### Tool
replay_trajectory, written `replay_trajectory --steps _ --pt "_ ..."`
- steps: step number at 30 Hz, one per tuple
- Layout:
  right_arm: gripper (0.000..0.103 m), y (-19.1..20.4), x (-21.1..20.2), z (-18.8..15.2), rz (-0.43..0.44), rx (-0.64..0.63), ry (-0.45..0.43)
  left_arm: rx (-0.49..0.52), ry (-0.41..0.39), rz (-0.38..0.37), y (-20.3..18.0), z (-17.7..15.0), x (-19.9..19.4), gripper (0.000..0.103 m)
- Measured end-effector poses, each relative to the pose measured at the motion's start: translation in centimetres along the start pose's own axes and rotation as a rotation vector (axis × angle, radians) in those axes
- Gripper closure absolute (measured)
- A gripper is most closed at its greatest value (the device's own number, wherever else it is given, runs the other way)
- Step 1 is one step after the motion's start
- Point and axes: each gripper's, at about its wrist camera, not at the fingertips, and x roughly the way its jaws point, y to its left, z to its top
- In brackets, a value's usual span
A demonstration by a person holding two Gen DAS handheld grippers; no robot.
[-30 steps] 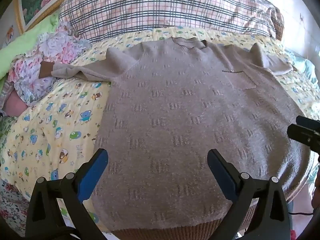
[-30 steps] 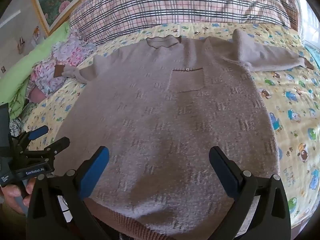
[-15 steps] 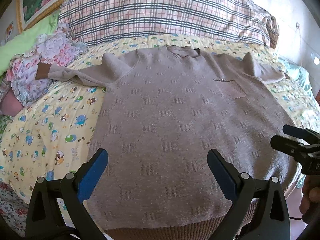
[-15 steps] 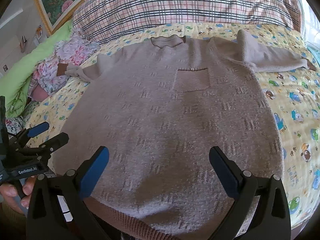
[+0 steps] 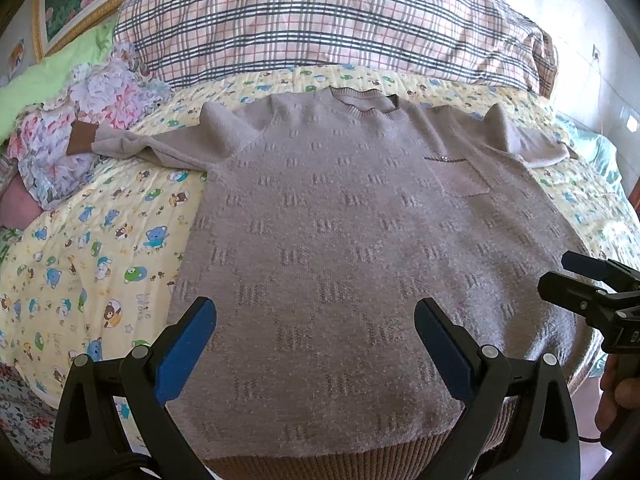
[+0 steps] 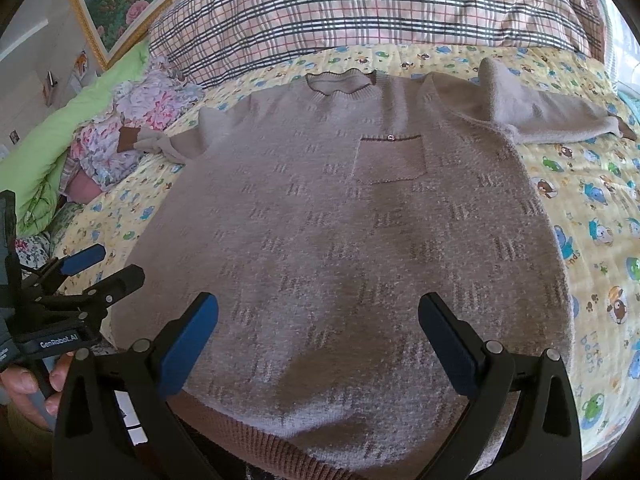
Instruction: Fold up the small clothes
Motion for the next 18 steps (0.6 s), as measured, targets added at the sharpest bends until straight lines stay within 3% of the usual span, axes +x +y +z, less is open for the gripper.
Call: replay_trajectory --steps 18 --pt "0.003 -0.85 0.44 0.56 0.023 0.029 -0.002 0.002 0.012 -0.006 -0.41 0.84 0.56 0.003"
